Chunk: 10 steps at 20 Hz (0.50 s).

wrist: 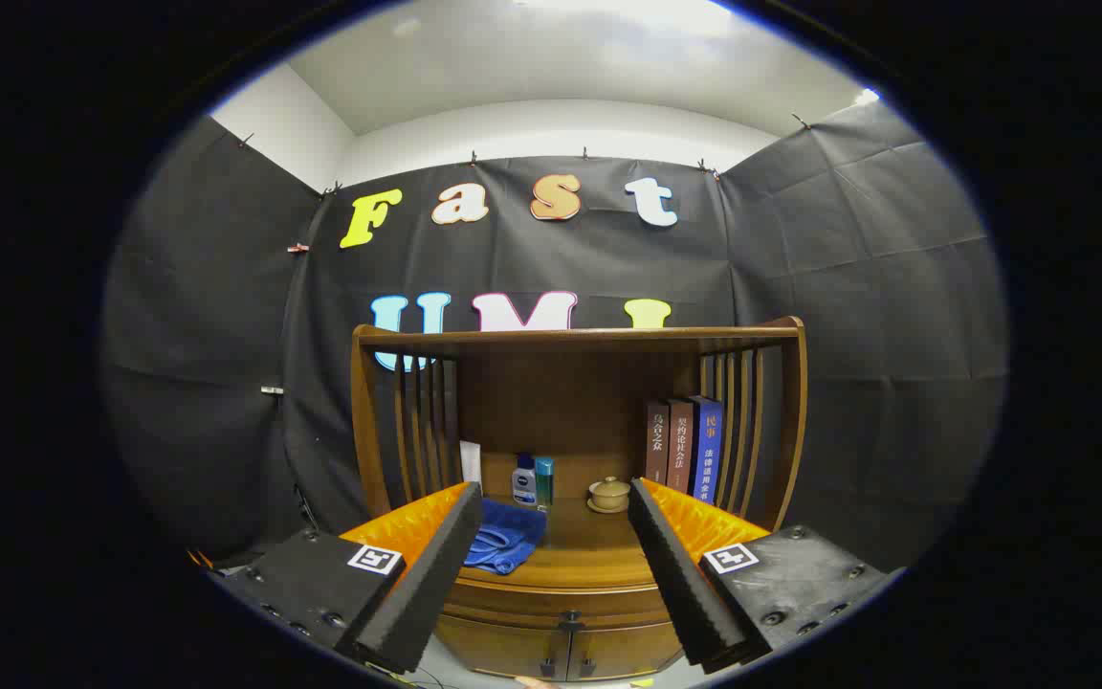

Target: Pull open the drawer, take out the items inside it, and place them on the countertop above the cabinet.

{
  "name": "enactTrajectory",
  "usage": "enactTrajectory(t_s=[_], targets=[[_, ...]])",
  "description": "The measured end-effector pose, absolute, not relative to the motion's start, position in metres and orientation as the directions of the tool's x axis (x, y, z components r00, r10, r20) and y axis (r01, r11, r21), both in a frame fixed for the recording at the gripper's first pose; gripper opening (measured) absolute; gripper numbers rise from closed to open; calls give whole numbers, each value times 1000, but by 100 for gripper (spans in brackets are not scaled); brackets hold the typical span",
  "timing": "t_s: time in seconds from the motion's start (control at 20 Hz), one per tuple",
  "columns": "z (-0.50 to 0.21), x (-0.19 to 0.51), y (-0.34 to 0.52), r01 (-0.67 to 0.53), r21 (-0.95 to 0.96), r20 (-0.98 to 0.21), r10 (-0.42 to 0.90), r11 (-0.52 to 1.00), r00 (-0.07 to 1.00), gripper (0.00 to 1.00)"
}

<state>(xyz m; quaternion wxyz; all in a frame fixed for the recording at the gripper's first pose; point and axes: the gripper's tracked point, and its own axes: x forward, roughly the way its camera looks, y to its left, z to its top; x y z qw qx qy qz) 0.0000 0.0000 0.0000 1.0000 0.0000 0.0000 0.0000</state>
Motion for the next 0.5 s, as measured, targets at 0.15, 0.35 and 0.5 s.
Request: enactTrajectory(t_s=[0.15,0.35,0.5], targets=[[1,1,-1,5,-3,-1,-5,1000,1000,99],[-1,3,0,4,-1,-6,-4,1000,1000,99],[-4,2,-1,3,0,-11,-3,1000,1000,99]])
